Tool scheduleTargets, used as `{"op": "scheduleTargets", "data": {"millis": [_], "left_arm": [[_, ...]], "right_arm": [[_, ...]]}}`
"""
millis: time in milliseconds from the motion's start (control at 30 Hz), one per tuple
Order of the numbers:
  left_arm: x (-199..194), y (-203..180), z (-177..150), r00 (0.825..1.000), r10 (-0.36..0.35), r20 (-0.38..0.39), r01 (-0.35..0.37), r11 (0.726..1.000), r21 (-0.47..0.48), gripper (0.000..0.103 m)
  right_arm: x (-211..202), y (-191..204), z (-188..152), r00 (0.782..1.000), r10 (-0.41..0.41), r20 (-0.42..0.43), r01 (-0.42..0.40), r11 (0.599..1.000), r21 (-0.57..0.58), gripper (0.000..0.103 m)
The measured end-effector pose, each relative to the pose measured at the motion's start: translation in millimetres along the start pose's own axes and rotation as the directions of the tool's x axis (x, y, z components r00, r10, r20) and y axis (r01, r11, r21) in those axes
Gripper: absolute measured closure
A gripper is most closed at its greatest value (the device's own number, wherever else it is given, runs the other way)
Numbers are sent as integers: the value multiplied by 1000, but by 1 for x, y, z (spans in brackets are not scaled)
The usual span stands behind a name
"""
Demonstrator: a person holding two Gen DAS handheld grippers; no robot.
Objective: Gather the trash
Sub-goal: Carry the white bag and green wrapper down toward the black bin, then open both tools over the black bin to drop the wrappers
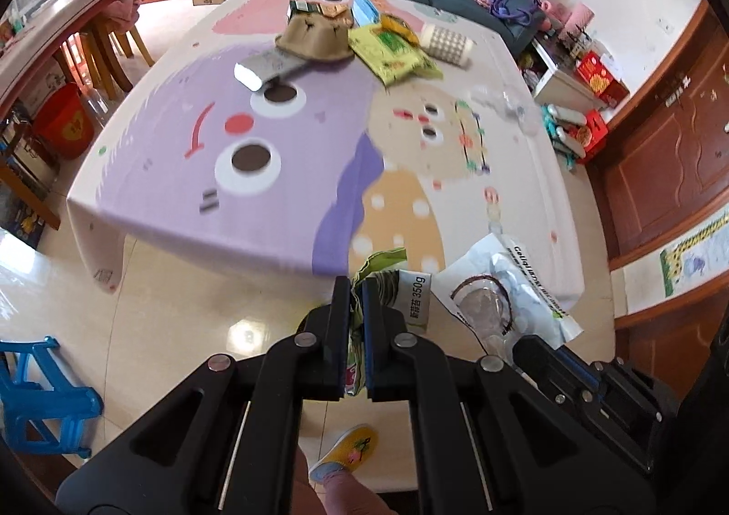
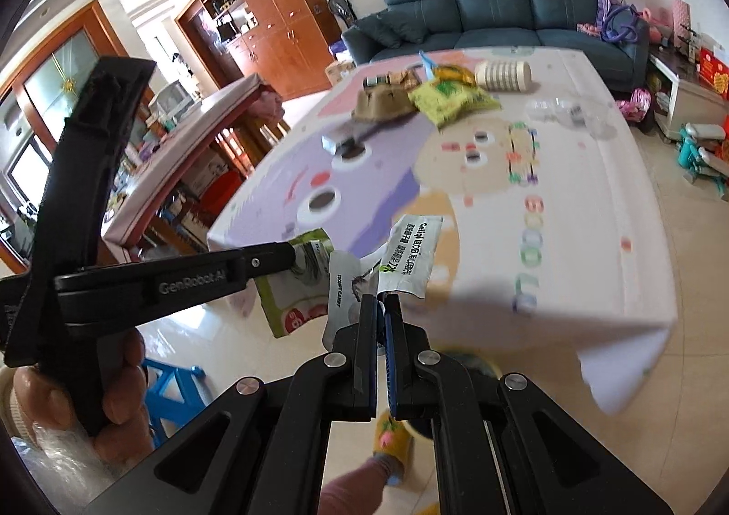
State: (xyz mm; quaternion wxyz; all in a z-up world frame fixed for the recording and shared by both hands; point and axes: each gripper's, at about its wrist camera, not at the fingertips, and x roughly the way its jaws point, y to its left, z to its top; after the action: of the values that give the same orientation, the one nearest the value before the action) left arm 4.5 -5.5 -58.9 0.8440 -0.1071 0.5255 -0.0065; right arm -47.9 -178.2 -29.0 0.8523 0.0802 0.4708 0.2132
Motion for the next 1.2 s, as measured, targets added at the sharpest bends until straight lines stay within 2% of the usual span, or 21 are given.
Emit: {"op": "scheduleTargets", "data": {"millis": [167,433,633,833,967,1000,1033,1067,1100,1167,1200], "left_arm": [[19,-5,-44,998,15,-63,-13,1000,22,100],[82,-2,-84,987,35,-158,-27,998,49,100],[151,9,-114,983,66,-170,-52,995,84,100],[256,27,-145,981,51,-187,-35,995,90,100],[309,38,-158,981,65,-181,-46,993,109,100],[324,40,-161,979,73,-191,-52,992,116,96],[331,43,-166,976,80,-201,-56,991,122,94],[344,46,-169,971,86,-223,-58,990,128,84],[356,50,-173,966,77,-245,-47,991,126,70],[370,53,-177,962,66,-266,-35,992,120,54],[373,56,-179,962,65,-263,-35,992,117,52]], "right_arm": [[12,-16,-38,998,11,-63,-9,999,34,100],[65,-46,-87,989,5,-148,10,995,102,100],[139,-74,-138,974,-22,-225,49,992,113,100],[229,-117,-194,958,-61,-282,105,984,143,100],[286,-149,-225,947,-67,-313,134,970,201,98],[299,-157,-233,944,-69,-322,145,965,218,97],[309,-163,-236,941,-74,-331,156,960,231,95],[320,-170,-242,935,-88,-343,179,953,243,85],[327,-173,-245,932,-99,-349,195,948,252,68],[337,-179,-251,934,-131,-333,229,935,272,52],[339,-181,-254,939,-143,-314,234,933,275,50]]}}
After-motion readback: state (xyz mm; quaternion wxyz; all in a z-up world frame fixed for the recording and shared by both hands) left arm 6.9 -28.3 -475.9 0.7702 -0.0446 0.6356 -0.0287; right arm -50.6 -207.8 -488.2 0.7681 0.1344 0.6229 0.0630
